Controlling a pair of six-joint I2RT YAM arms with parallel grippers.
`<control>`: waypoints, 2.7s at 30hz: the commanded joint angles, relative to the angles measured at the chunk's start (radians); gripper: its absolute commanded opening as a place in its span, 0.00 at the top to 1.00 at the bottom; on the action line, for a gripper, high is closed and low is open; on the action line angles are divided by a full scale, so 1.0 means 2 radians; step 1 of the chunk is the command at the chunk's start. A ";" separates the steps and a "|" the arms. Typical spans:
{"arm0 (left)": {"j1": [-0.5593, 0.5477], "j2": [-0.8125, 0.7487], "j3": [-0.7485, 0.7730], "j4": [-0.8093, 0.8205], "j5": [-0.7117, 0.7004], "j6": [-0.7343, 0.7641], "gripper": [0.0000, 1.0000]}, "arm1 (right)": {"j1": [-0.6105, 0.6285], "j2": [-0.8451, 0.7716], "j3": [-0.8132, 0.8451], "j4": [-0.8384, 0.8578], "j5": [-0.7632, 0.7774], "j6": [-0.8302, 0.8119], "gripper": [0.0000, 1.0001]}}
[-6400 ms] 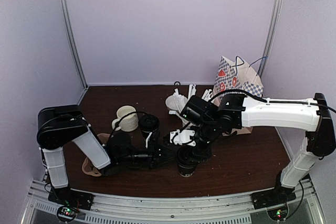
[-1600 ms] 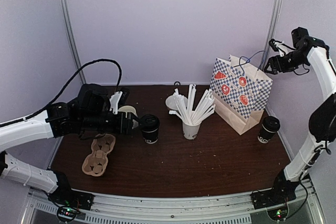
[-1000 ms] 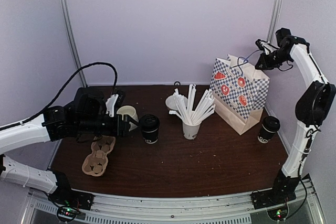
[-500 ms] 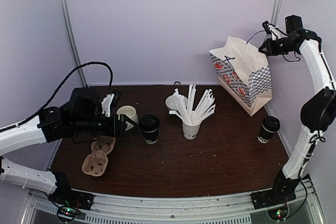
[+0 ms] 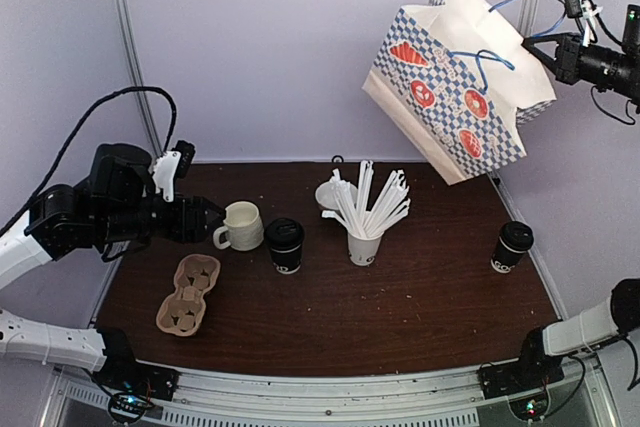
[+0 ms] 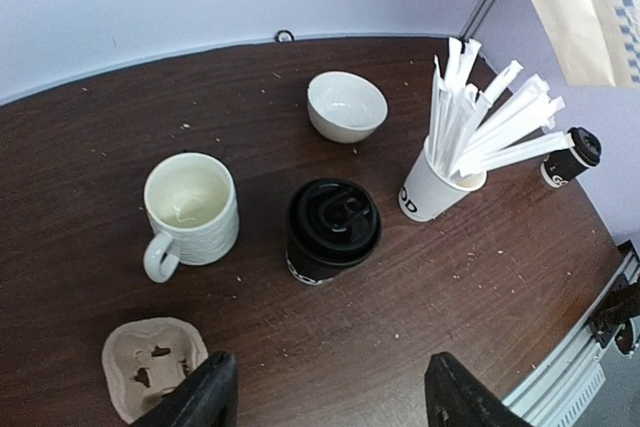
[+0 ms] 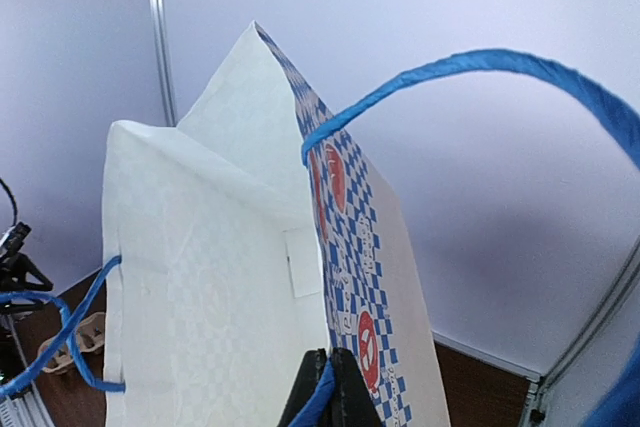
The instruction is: Pack the takeout coffee
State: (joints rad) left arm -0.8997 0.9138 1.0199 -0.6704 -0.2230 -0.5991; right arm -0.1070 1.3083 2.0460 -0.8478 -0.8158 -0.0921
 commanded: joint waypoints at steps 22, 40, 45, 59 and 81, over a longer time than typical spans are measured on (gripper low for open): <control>0.048 0.023 0.084 -0.103 -0.082 0.088 0.32 | 0.015 -0.118 -0.055 -0.150 -0.333 -0.078 1.00; 0.108 0.137 0.060 -0.315 0.030 -0.056 0.48 | 0.255 -0.102 -0.179 -0.207 -0.105 -0.172 1.00; 0.121 0.146 0.021 -0.291 0.056 -0.054 0.44 | 0.355 -0.060 -0.180 -0.265 -0.006 -0.243 1.00; 0.172 0.212 -0.044 -0.203 0.094 -0.024 0.44 | 0.424 -0.009 -0.194 -0.244 0.033 -0.263 1.00; 0.194 0.283 -0.052 -0.160 0.071 -0.002 0.55 | 0.430 0.023 -0.167 -0.235 0.033 -0.261 1.00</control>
State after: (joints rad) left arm -0.5179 1.4750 0.9077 -0.9974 -0.0532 -0.6075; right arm 0.7467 1.3518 1.6897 -1.3357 -0.7544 -0.6064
